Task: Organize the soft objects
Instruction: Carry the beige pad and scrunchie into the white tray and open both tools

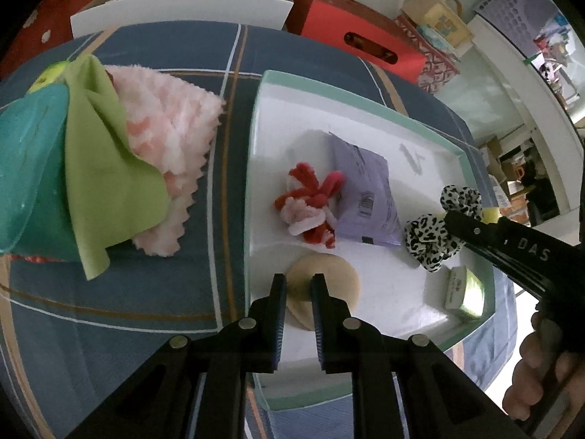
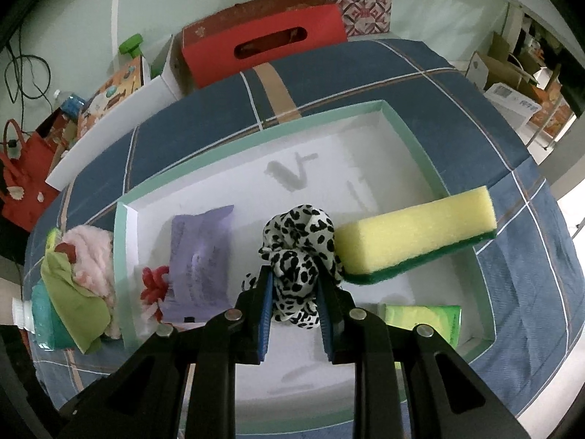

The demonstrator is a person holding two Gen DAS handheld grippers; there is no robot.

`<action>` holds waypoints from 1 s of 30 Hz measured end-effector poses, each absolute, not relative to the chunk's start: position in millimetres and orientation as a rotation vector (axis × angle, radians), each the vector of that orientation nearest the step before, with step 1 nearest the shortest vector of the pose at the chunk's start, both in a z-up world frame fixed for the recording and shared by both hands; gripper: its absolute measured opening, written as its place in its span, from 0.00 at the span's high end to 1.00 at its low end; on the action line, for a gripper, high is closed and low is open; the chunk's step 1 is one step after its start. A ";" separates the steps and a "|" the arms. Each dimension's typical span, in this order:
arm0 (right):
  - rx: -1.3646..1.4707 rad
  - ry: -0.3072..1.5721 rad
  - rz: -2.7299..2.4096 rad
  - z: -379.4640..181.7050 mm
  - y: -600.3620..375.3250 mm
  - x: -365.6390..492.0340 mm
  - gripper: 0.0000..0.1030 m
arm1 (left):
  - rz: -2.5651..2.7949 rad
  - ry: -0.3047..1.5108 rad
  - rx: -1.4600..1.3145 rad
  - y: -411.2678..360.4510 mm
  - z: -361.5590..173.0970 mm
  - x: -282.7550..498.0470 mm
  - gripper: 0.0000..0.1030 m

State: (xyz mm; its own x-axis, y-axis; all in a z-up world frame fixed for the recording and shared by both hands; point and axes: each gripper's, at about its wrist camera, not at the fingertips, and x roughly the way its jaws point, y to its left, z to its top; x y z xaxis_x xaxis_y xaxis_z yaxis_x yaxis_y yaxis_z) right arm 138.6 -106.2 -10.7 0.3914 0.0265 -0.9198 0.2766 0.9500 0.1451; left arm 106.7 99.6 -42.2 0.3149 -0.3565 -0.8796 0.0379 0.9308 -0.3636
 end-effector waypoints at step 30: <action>0.319 1.043 -0.146 28.5 -104.0 126.4 0.60 | -0.235 1.071 -0.194 104.5 -2.2 98.7 0.30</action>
